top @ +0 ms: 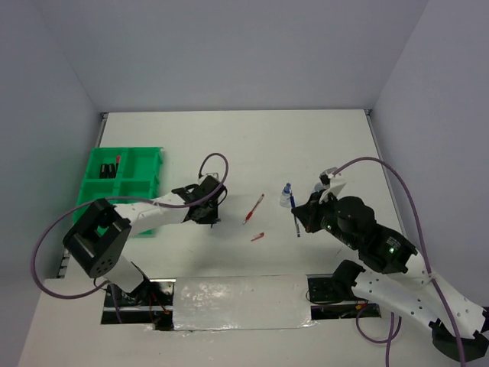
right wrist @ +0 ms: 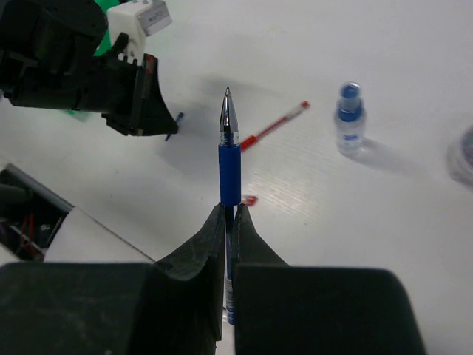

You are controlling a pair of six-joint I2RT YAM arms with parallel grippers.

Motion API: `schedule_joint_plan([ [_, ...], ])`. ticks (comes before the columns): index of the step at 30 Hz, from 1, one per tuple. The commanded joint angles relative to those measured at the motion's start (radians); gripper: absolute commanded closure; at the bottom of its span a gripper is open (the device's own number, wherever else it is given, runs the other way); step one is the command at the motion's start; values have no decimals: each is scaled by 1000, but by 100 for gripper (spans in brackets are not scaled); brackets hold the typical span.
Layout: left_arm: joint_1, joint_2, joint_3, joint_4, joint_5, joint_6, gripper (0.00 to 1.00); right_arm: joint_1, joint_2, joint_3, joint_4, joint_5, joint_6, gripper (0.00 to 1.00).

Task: Sort the stationery into containers
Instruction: Close the pen cap on the pen.

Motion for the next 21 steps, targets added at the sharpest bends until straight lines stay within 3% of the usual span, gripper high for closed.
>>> schedule_joint_plan([
  [1,-2,-160,-5,-30,-11,-55,100,-5,1,-84,171,-176,9,100],
  [8,-5,-456,4,53,-39,-95,100,-1,145,-227,458,-368,124,100],
  [12,-9,-584,-65,189,-20,-142,100,21,225,-299,782,-507,229,100],
  [17,-15,-691,-143,346,15,-179,100,76,343,-294,938,-472,265,100],
  [21,-19,-730,-148,369,32,-178,100,108,439,-247,1004,-460,242,100],
])
